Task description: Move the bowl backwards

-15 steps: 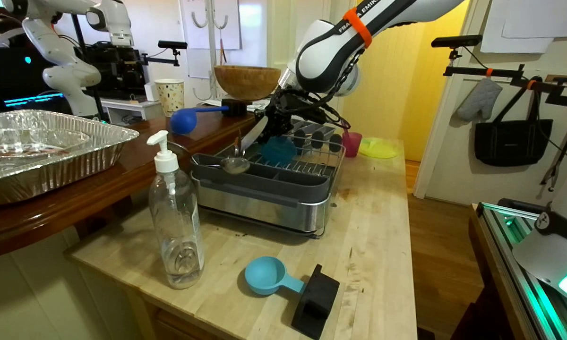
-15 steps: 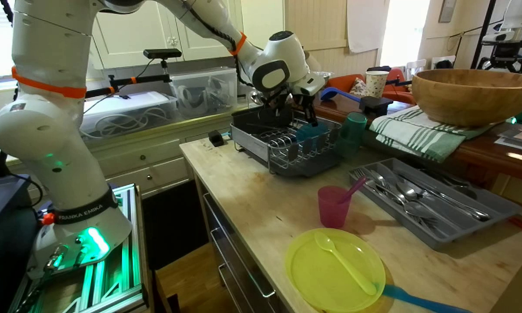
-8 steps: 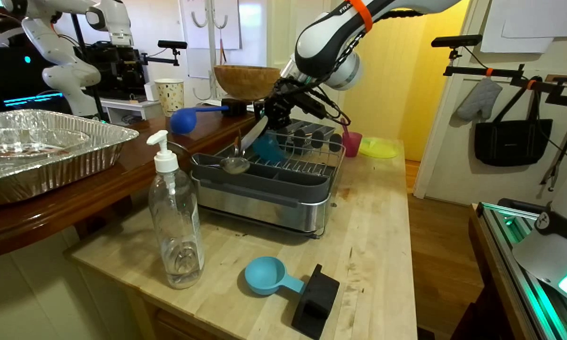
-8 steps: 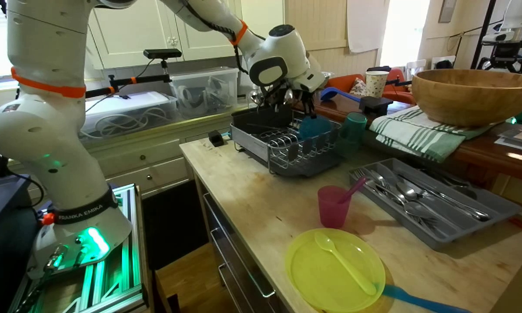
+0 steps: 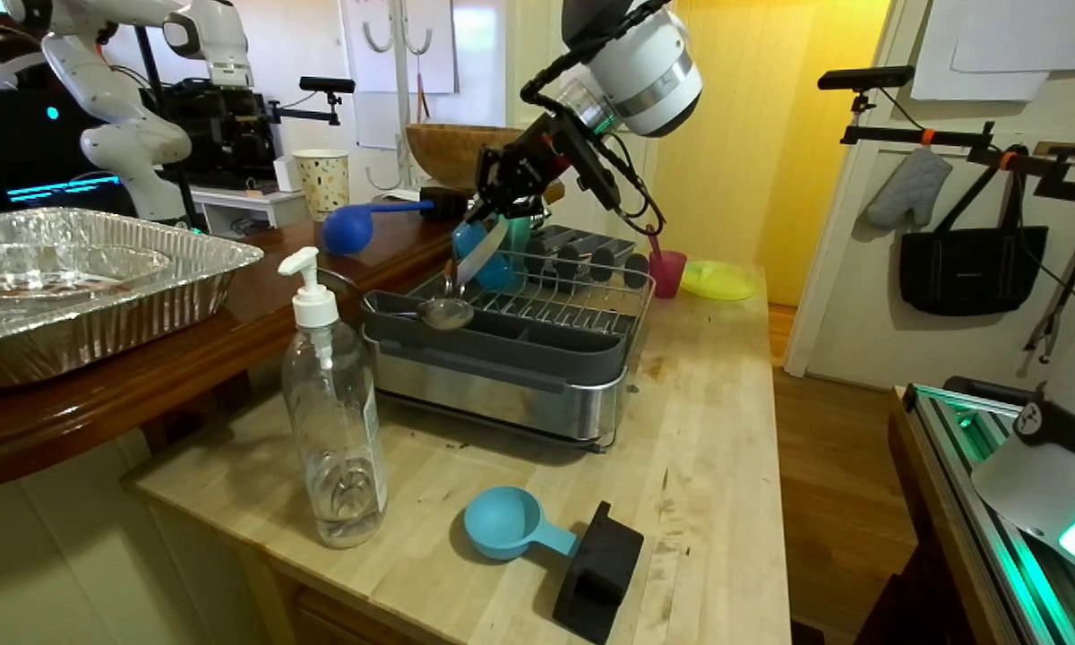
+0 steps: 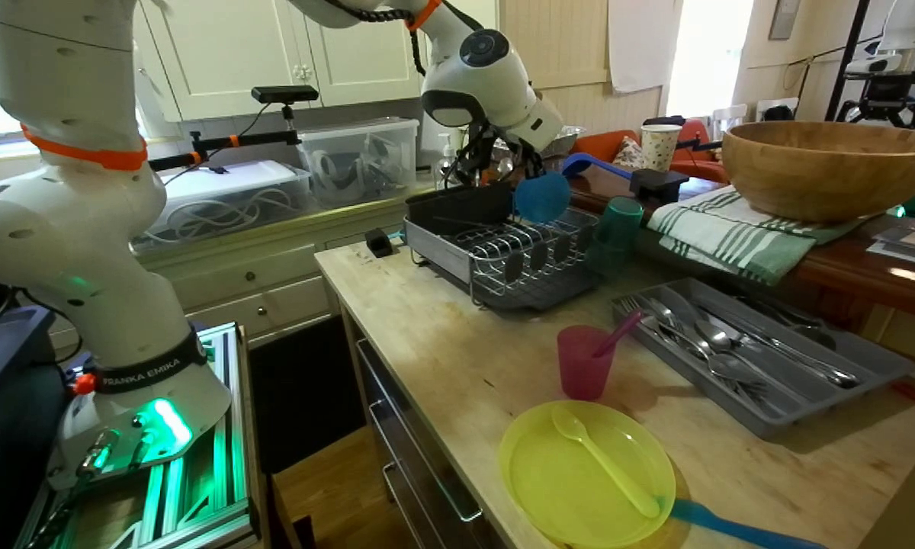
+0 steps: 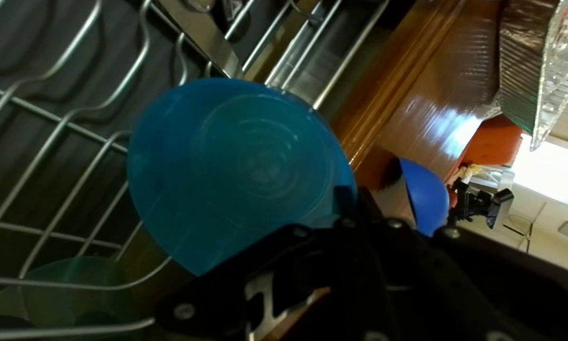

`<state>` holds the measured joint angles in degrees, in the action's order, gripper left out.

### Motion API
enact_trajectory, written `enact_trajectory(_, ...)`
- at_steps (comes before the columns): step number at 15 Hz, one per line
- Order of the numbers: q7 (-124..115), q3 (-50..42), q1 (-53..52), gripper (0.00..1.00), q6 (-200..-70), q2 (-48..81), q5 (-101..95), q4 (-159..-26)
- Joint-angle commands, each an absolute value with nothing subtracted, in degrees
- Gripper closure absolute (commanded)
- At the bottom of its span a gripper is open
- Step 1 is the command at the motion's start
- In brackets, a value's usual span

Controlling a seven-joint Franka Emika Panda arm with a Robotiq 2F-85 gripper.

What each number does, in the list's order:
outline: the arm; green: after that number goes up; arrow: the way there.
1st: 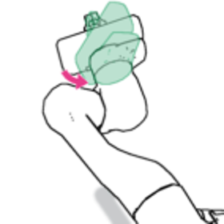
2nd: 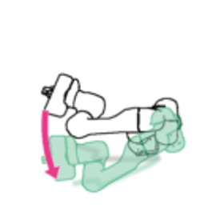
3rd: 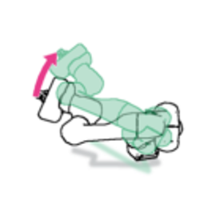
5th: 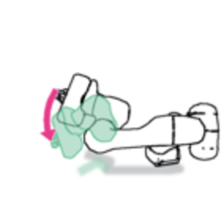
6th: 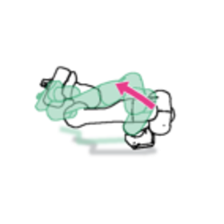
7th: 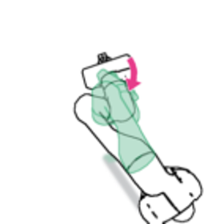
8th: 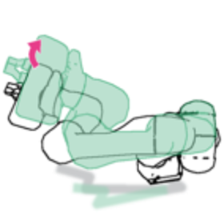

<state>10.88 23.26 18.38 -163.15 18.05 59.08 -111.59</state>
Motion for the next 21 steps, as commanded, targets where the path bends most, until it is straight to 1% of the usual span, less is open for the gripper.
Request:
enact_trajectory(1,20.78,26.82,22.82,0.99,-162.87,18.12,71.54,-112.38)
enact_trajectory(7,35.1,27.75,25.21,0.99,-164.38,19.54,93.64,-110.92)
enact_trajectory(11,45.46,26.81,25.05,0.99,-163.41,20.64,106.05,-109.41)
enact_trajectory(15,60.73,24.92,24.41,0.99,-161.2,20.83,122.42,-107.75)
enact_trajectory(16,63.32,24.52,24.21,0.99,-160.74,21.01,124.8,-107.76)
enact_trajectory(17,57.63,25.59,24.66,0.99,-162.49,19.84,119.57,-108.85)
enact_trajectory(18,58.65,25.48,24.69,0.96,-162.41,19.9,120.25,-108.81)
enact_trajectory(21,58.58,25.52,24.67,0.96,-162.41,19.89,120.2,-108.81)
